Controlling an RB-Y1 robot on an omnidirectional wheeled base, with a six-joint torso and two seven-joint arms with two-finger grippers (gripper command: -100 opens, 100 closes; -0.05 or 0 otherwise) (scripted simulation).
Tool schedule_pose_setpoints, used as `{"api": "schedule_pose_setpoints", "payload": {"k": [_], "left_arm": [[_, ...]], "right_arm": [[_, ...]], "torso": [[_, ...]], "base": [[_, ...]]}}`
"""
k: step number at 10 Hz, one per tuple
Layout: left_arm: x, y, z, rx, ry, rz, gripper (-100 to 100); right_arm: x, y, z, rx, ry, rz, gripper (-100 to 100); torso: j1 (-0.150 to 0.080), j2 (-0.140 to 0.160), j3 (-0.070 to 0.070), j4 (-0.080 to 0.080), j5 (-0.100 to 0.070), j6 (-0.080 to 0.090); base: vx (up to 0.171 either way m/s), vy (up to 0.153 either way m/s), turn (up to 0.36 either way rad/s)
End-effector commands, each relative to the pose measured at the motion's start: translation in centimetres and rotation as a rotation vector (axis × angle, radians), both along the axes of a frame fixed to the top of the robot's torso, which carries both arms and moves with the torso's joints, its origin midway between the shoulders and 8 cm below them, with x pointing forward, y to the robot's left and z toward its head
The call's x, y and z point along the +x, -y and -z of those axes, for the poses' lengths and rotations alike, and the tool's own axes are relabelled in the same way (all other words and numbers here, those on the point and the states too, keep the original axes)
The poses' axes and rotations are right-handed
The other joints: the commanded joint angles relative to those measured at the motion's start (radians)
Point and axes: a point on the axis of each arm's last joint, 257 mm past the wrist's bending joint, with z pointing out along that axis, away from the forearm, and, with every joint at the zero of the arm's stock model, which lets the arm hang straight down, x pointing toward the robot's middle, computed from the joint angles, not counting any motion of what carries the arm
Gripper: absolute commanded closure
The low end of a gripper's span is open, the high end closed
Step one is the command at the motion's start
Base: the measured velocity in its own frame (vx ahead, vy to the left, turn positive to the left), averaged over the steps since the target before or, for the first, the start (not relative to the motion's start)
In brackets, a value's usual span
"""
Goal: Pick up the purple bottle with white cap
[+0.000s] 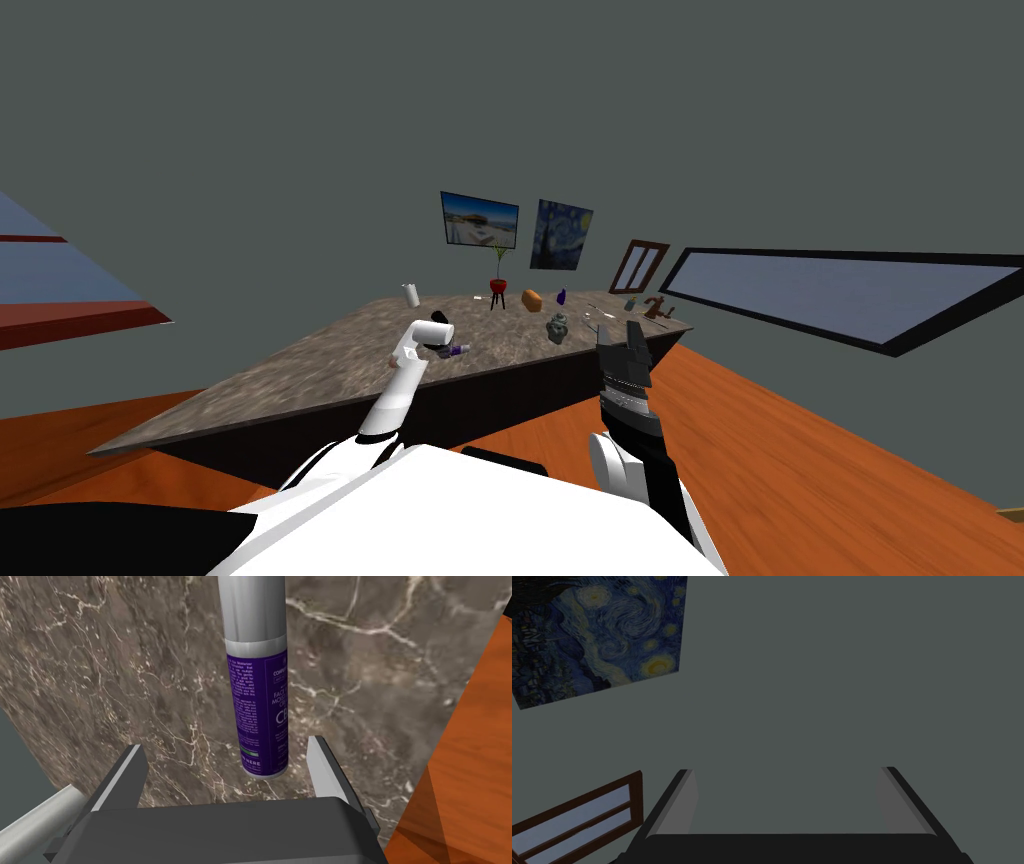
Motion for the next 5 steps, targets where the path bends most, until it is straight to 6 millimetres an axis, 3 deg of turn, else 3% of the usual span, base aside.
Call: {"api": "schedule_pose_setpoints", "payload": {"k": [1,4,5], "left_arm": [[-1.2,0.1,1.2,-0.032,-0.056,-0.036,-100],[-2.8,0.3,2.9,-0.079,-0.131,-0.084,-100],[-2.4,0.3,2.5,-0.068,-0.113,-0.073,-100]], "right_arm": [[0.0,0.0,0.0,0.000,0.000,0.000,0],[0.0,0.0,0.0,0.000,0.000,0.000,0],[0.0,0.0,0.0,0.000,0.000,0.000,0]], "torso": [[0.000,0.000,0.000,0.000,0.000,0.000],[0.001,0.001,0.000,0.000,0.000,0.000],[0.000,0.001,0.001,0.000,0.000,0.000]], "base": [[0.090,-0.045,0.011],[0.075,-0.031,0.014],[0.026,-0.017,0.005]]}}
